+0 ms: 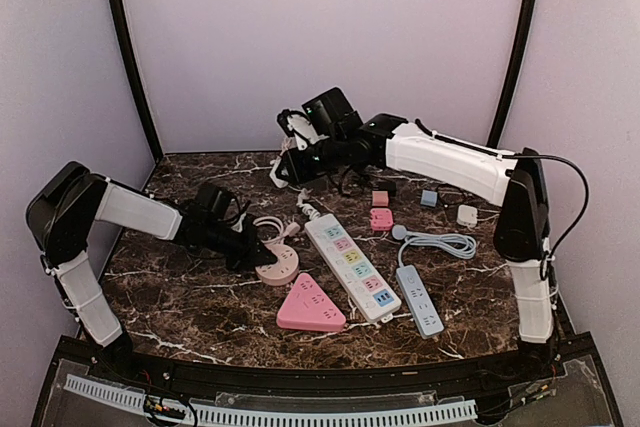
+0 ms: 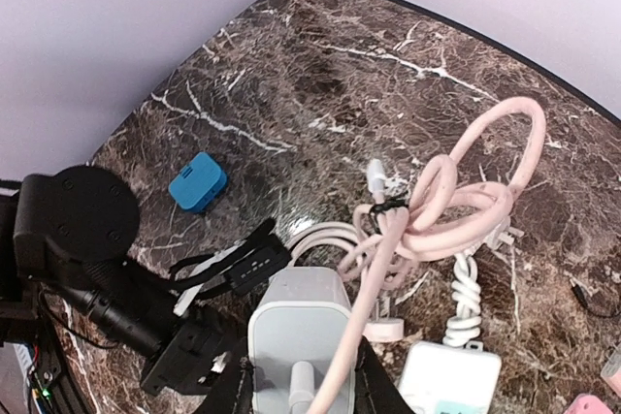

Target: Pull the plug off the socket

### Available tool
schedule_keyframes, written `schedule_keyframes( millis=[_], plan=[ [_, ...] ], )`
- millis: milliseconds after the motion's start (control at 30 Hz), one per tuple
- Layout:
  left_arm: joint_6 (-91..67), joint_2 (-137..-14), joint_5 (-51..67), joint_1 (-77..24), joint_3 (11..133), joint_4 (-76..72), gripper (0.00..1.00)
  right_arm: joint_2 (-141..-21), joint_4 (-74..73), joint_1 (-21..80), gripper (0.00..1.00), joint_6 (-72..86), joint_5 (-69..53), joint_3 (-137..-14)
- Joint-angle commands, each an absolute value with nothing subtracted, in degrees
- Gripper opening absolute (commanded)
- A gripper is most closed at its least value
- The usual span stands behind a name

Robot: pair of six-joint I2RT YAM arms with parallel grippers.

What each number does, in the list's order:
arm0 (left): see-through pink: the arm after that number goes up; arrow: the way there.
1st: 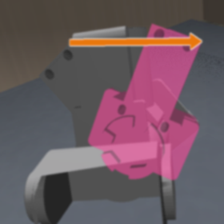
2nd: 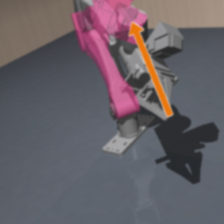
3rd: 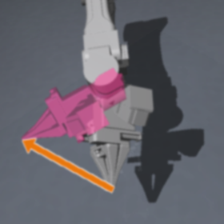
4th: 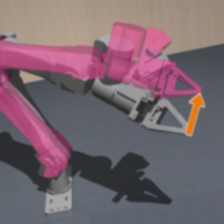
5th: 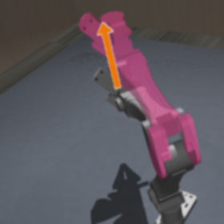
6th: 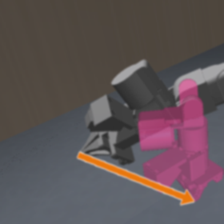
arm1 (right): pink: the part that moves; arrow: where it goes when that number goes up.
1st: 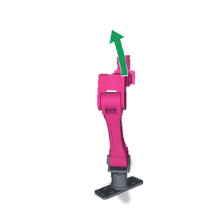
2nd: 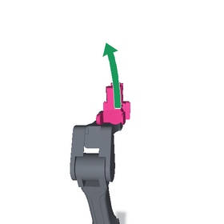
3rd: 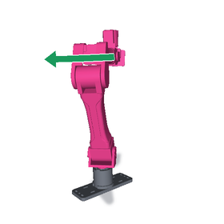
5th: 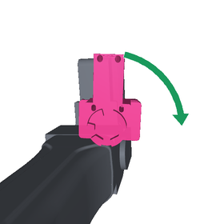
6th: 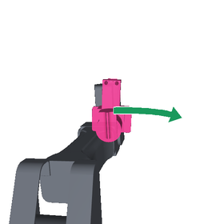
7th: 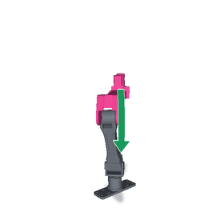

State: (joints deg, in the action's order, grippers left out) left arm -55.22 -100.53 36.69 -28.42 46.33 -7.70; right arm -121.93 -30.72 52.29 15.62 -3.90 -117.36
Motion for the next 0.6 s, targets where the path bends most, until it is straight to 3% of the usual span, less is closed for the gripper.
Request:
schedule_keyframes(
  millis=[0, 367, 567],
  plan=[
    [-50.60, -99.12, 29.55, -28.89, 50.74, 9.10, 0.00, -124.71, -22.76, 45.54, 0.00, 17.34, -14.22, -116.30],
    [-48.91, -93.29, 31.86, -29.51, 59.73, 12.37, 0.10, -137.34, -15.25, 33.33, 0.00, 25.58, -29.46, -123.32],
    [-49.10, -90.52, 32.27, -29.53, 60.01, 12.76, 0.12, -143.88, -13.15, 31.09, 0.00, 31.73, -31.73, -128.22]
  ],
)
